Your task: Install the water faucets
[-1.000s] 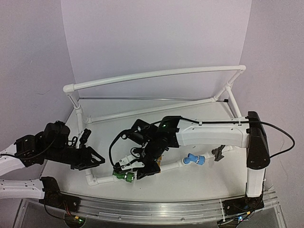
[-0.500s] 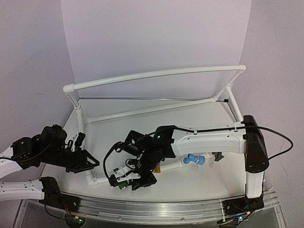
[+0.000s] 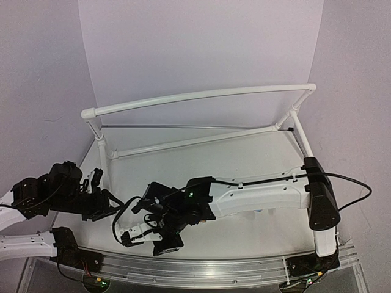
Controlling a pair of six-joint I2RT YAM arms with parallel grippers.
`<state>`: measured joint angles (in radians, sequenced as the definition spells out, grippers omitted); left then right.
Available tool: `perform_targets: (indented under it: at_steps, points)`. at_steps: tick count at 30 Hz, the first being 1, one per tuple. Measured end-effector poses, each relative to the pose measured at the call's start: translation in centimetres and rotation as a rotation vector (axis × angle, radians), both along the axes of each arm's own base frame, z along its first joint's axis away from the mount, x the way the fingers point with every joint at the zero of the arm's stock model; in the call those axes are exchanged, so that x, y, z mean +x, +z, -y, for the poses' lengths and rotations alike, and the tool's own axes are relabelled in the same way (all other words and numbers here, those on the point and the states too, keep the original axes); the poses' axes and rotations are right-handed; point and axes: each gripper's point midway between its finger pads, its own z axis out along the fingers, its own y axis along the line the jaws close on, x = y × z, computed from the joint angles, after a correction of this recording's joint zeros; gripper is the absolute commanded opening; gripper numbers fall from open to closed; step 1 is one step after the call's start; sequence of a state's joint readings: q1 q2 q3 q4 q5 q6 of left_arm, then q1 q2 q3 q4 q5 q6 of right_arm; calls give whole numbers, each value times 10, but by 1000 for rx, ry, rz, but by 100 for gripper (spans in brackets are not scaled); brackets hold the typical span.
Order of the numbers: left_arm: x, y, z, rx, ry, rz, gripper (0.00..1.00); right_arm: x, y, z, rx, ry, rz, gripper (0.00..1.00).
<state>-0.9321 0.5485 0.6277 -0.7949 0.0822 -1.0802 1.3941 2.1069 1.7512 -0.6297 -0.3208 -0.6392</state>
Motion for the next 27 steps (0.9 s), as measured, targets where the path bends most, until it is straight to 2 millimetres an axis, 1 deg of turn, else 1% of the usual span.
perform_targets:
  at_steps: [6, 11, 15, 18, 22, 27]
  points:
    - [4, -4, -13, 33, 64, 2, 52, -5, 7, -19, 44, -40, 46, 59]
    - [6, -9, -21, 64, 104, -4, 53, 1, 8, -37, 73, -101, 97, 61]
    - [6, -12, -27, 82, 124, -5, 54, 14, 15, -49, 104, -168, 141, 61]
    - [8, -10, -28, 81, 137, 3, 54, 25, 23, -56, 129, -221, 174, 58]
    - [9, -9, -31, 81, 154, 6, 54, 40, 30, -61, 151, -295, 221, 53]
    - [9, -14, -38, 110, 179, -4, 55, 58, 36, -61, 162, -378, 297, 44]
